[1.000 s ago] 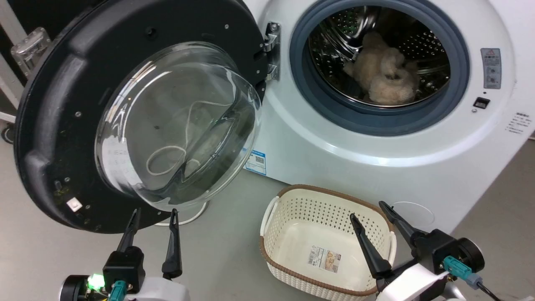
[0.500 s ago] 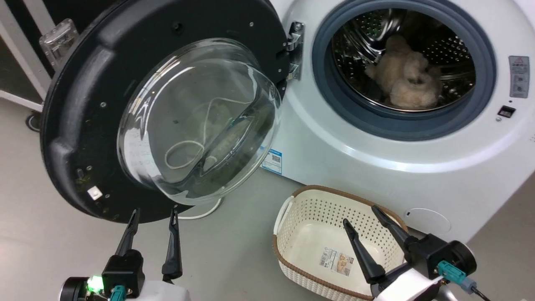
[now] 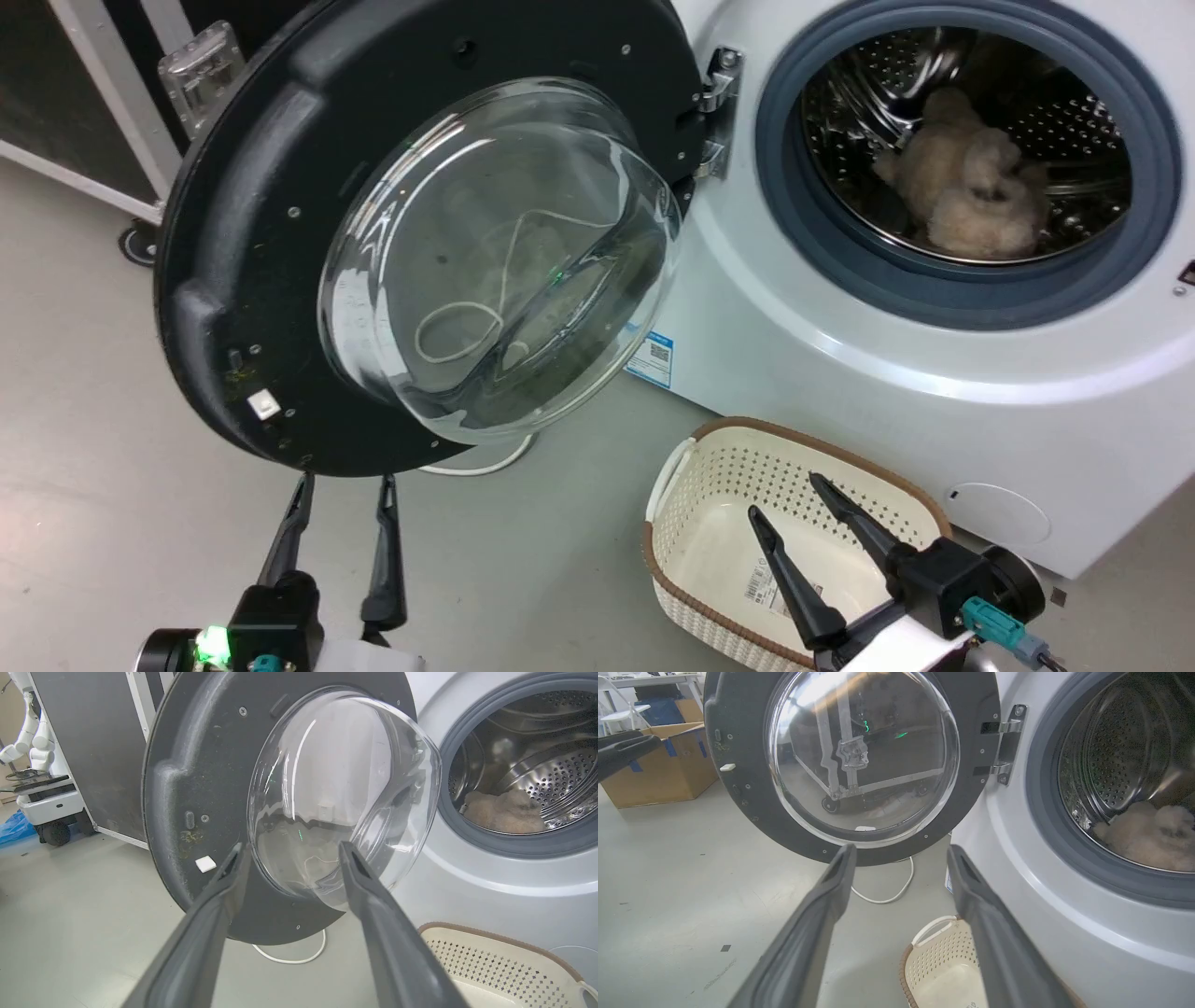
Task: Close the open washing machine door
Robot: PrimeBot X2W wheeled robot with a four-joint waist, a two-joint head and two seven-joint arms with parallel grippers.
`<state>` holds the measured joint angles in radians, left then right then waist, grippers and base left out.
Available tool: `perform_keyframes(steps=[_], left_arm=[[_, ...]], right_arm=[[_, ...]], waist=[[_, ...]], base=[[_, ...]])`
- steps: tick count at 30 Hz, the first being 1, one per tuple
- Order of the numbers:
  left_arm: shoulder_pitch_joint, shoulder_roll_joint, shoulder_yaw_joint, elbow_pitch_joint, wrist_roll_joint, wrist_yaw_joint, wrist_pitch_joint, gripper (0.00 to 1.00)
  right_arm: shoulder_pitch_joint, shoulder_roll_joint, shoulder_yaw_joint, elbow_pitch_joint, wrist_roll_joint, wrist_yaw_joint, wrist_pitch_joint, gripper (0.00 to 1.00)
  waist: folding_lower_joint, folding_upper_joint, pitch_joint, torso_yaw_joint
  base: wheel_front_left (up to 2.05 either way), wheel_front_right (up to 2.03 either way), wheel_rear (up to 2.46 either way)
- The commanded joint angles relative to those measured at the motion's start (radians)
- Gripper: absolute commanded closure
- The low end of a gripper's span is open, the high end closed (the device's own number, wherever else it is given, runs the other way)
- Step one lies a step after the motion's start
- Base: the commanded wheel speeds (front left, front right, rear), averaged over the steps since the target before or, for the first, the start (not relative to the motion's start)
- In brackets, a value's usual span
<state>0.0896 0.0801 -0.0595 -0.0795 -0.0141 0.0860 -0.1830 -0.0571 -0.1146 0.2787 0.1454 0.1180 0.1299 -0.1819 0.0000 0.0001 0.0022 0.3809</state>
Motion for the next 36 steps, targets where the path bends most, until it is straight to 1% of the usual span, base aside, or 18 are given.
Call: perform_keyframes(steps=[1, 5, 9, 10, 11, 12, 14, 15, 16, 19, 24, 26, 33, 34, 36], left_arm=[[0.017, 0.005, -0.003, -0.009, -0.012, 0.000, -0.010, 1.00], [0.009, 0.000, 0.008, -0.035, -0.034, -0.011, -0.019, 1.00], [-0.008, -0.007, 0.041, -0.084, -0.074, -0.018, -0.025, 1.00], [-0.031, -0.007, 0.079, -0.116, -0.105, -0.035, -0.029, 1.00], [-0.031, -0.007, 0.079, -0.116, -0.105, -0.035, -0.029, 1.00], [-0.047, -0.004, 0.100, -0.126, -0.123, -0.049, -0.031, 1.00], [-0.087, 0.013, 0.146, -0.125, -0.164, -0.081, -0.035, 1.00], [-0.136, 0.033, 0.196, -0.104, -0.222, -0.107, -0.040, 1.00], [-0.136, 0.033, 0.196, -0.104, -0.222, -0.107, -0.040, 1.00], [-0.215, 0.080, 0.273, -0.066, -0.317, -0.128, -0.019, 1.00], [-0.360, 0.186, 0.397, 0.030, -0.488, -0.132, 0.118, 1.00], [-0.413, 0.239, 0.426, 0.083, -0.535, -0.134, 0.182, 1.00], [-0.609, 0.307, 0.547, 0.305, -0.800, -0.083, 0.403, 1.00], [-0.677, 0.305, 0.596, 0.398, -0.927, -0.048, 0.512, 1.00], [-0.704, 0.305, 0.612, 0.442, -0.990, -0.033, 0.585, 1.00]], right_arm=[[-0.003, -0.007, 0.009, 0.005, 0.010, 0.001, -0.011, 0.00], [0.005, -0.011, 0.014, 0.009, 0.014, 0.001, -0.020, 0.00], [0.015, -0.013, 0.013, 0.009, 0.013, 0.001, -0.026, 0.00], [0.024, -0.014, 0.009, 0.007, 0.012, 0.001, -0.030, 0.00], [0.024, -0.014, 0.009, 0.007, 0.012, 0.001, -0.030, 0.00], [0.029, -0.015, 0.006, 0.006, 0.011, 0.001, -0.032, 0.00], [0.039, -0.018, 0.000, 0.004, 0.009, 0.001, -0.036, 0.00], [0.047, -0.020, -0.001, 0.000, 0.005, 0.001, -0.041, 0.00], [0.047, -0.020, -0.001, 0.000, 0.005, 0.001, -0.041, 0.00], [0.042, -0.027, 0.006, -0.004, 0.005, 0.001, -0.047, 0.00], [0.028, -0.048, 0.016, -0.012, 0.013, 0.001, -0.057, 0.00], [0.019, -0.061, 0.024, -0.014, 0.017, 0.001, -0.062, 0.00], [-0.006, -0.101, 0.047, -0.017, 0.034, 0.001, -0.076, 0.00], [-0.014, -0.115, 0.051, -0.018, 0.042, 0.001, -0.080, 0.00], [-0.020, -0.123, 0.053, -0.019, 0.045, 0.001, -0.080, 0.00]], waist=[[0.0000, -0.0001, 0.001, 0.008], [0.0000, -0.0001, 0.003, 0.026], [0.0000, -0.0001, 0.007, 0.038], [0.0000, -0.0001, 0.011, 0.045], [0.0000, -0.0001, 0.011, 0.045], [0.0000, -0.0001, 0.013, 0.049], [0.0000, -0.0001, 0.017, 0.055], [0.0000, -0.0001, 0.026, 0.051], [0.0000, -0.0001, 0.026, 0.051], [0.0000, -0.0001, 0.051, 0.029], [0.0000, -0.0001, 0.098, -0.002], [0.0000, -0.0001, 0.117, -0.012], [0.0000, -0.0001, 0.164, -0.032], [0.0000, -0.0001, 0.179, -0.036], [0.0000, -0.0001, 0.189, -0.042]], base=[[0.00, 0.00, 0.00], [0.00, 0.00, 0.00], [0.00, 0.00, 0.00], [0.00, 0.00, 0.00], [0.00, 0.00, 0.00], [0.00, 0.00, 0.00], [0.00, 0.00, 0.00], [0.00, 0.00, 0.00], [0.00, 0.00, 0.00], [0.00, 0.00, 0.00], [0.00, 0.00, 0.00], [0.00, 0.00, 0.00], [0.00, 0.00, 0.00], [0.00, 0.00, 0.00], [0.00, 0.00, 0.00]])
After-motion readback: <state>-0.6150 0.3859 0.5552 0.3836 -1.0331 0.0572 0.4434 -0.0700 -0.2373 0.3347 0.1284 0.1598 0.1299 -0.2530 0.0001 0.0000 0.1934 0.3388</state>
